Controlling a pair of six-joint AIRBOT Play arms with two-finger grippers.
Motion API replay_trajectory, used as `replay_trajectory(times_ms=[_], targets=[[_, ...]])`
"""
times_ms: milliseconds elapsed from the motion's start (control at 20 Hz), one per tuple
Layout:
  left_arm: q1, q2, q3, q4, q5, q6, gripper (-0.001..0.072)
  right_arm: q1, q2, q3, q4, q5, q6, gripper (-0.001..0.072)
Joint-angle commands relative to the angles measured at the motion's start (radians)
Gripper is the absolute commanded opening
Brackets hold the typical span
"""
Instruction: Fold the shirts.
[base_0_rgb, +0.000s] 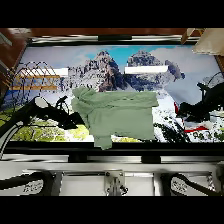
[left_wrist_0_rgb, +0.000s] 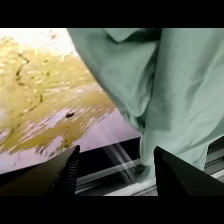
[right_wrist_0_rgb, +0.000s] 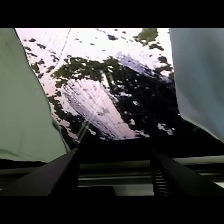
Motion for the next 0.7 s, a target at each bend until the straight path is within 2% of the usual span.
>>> replay_trajectory(times_ms=[0, 100, 200, 350, 450, 650], targets=[[-0.044, -0.017, -0.039, -0.077, 0.153, 0.003, 0.0528, -0.008, 0.006, -0.021, 0.041, 0.035, -0.008, 0.0545], [-0.056, -0.035, -0.038, -0.088, 0.186, 0.003, 0.0524, -0.008, 0.007, -0.021, 0.04, 0.035, -0.008, 0.0545], [-0.05, -0.047, -0.037, -0.088, 0.19, 0.003, 0.0453, -0.008, 0.007, -0.021, 0.04, 0.033, -0.008, 0.0545], [-0.046, -0.056, -0.036, -0.088, 0.195, -0.016, 0.0452, -0.008, 0.007, -0.021, 0.04, 0.042, -0.008, 0.0545], [-0.048, -0.063, -0.036, -0.088, 0.187, -0.016, 0.033, -0.008, 0.007, -0.021, 0.04, 0.047, -0.008, 0.0545], [-0.043, -0.063, -0.036, -0.084, 0.152, -0.003, 0.0212, -0.008, 0.006, -0.021, 0.039, 0.048, -0.008, 0.0545]])
